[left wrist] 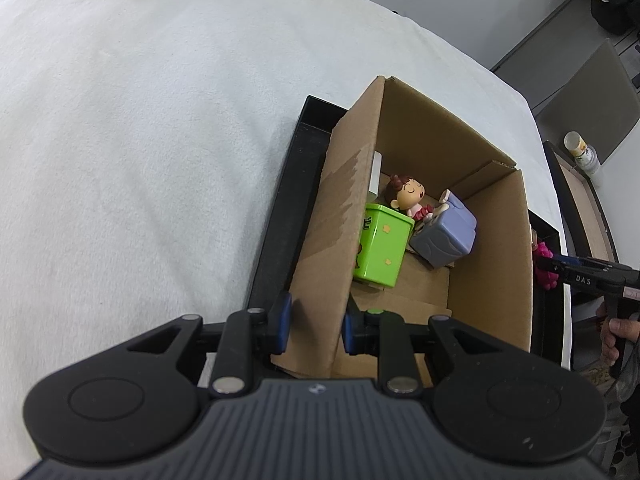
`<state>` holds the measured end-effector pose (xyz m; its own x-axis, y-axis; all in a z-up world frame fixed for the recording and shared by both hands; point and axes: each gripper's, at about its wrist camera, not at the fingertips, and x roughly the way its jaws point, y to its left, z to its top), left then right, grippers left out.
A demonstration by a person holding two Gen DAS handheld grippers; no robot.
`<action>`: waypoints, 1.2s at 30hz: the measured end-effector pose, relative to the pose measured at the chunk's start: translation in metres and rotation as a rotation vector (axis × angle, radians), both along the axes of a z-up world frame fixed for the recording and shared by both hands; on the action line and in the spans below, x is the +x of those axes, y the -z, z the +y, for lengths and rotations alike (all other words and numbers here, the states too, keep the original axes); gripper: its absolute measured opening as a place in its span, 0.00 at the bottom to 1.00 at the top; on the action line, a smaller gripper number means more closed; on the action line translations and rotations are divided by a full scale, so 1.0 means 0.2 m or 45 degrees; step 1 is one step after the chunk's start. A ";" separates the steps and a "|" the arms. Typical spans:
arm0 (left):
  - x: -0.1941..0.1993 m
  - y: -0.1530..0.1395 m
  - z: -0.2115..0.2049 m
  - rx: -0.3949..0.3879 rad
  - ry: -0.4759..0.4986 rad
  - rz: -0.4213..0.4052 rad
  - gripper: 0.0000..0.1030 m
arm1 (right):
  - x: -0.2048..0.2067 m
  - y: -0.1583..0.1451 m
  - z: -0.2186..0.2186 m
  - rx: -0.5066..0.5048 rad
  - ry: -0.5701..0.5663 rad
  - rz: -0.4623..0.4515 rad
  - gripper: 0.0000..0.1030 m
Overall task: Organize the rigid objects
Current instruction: 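Return the right gripper to the tray and grasp the magenta pink figure, then lift the magenta pink figure with the right gripper toward the cardboard box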
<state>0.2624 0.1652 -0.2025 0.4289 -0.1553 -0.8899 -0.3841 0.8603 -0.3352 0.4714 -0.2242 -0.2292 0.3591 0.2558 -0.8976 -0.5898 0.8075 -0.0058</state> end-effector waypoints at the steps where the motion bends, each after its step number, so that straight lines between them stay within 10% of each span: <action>1: 0.00 0.00 0.00 0.001 0.000 0.000 0.23 | -0.01 0.00 0.00 0.008 0.002 0.007 0.37; 36: -0.01 -0.01 0.01 -0.014 -0.003 -0.011 0.23 | -0.33 -0.01 0.16 0.055 0.100 0.214 0.46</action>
<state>0.2606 0.1673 -0.1998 0.4370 -0.1640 -0.8844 -0.3835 0.8554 -0.3481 0.4048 -0.1920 -0.2265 0.2256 0.2724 -0.9354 -0.5149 0.8484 0.1229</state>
